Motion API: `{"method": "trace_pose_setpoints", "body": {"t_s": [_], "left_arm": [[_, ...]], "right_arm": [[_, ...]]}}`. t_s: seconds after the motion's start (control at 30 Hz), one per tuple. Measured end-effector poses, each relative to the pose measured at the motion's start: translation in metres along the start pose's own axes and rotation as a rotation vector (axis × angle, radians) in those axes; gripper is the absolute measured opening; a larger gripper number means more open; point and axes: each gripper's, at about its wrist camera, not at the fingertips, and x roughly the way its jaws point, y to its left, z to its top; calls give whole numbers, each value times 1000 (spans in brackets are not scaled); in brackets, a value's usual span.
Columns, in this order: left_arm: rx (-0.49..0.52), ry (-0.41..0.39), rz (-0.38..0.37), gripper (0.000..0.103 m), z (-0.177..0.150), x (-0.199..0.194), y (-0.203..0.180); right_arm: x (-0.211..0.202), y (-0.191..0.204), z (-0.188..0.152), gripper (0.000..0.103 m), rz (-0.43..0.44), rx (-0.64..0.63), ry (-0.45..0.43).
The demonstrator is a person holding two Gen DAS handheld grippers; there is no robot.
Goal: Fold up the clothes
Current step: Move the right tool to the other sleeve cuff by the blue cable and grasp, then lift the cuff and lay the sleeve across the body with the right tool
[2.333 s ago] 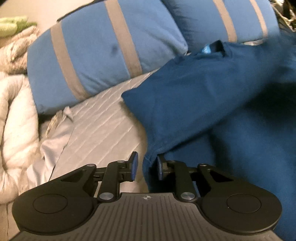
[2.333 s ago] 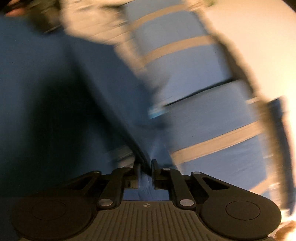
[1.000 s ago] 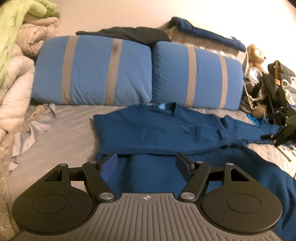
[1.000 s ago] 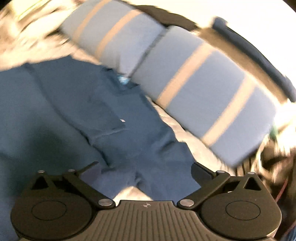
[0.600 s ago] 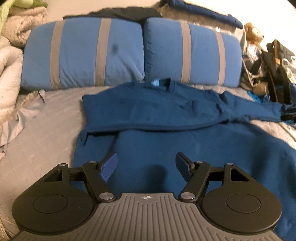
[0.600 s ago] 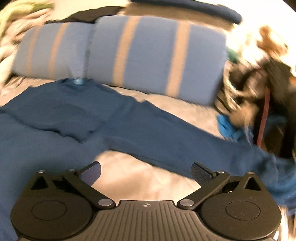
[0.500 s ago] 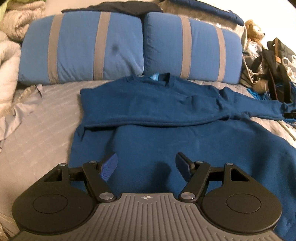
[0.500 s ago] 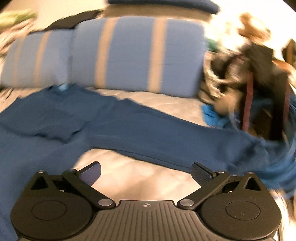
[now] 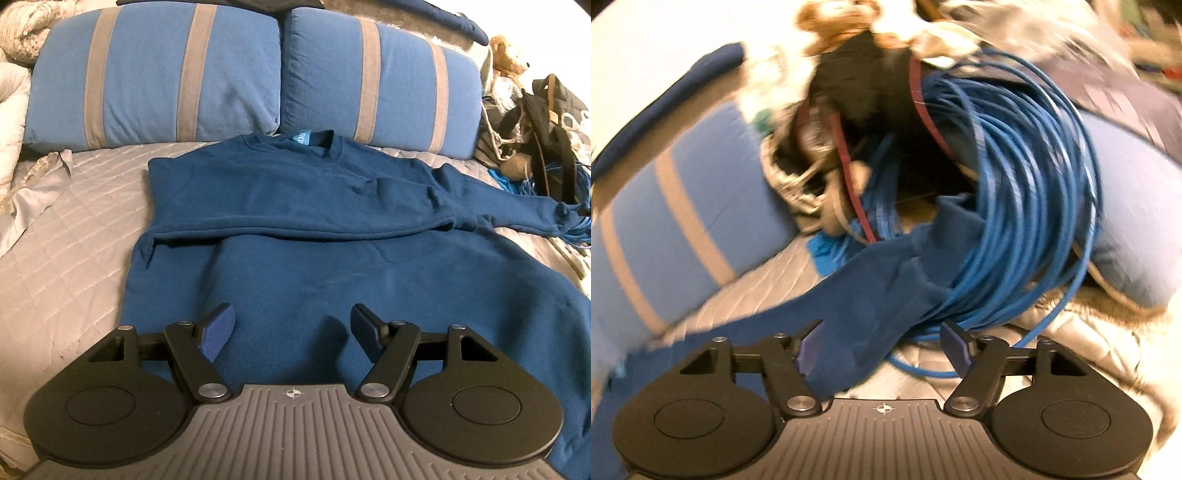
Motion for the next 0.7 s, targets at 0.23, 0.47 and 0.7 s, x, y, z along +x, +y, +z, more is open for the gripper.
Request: {"method": "trace_pose_setpoints", "body": {"t_s": [0.23, 0.47, 0.7], "left_arm": [[-4, 2, 1, 69, 0, 1, 0], [-8, 4, 1, 69, 0, 1, 0], [-8, 3, 6, 69, 0, 1, 0]], "right_arm": [[20, -19, 13, 56, -39, 160, -14], [32, -3, 19, 46, -127, 107, -21], [42, 18, 24, 25, -266, -21, -8]]}}
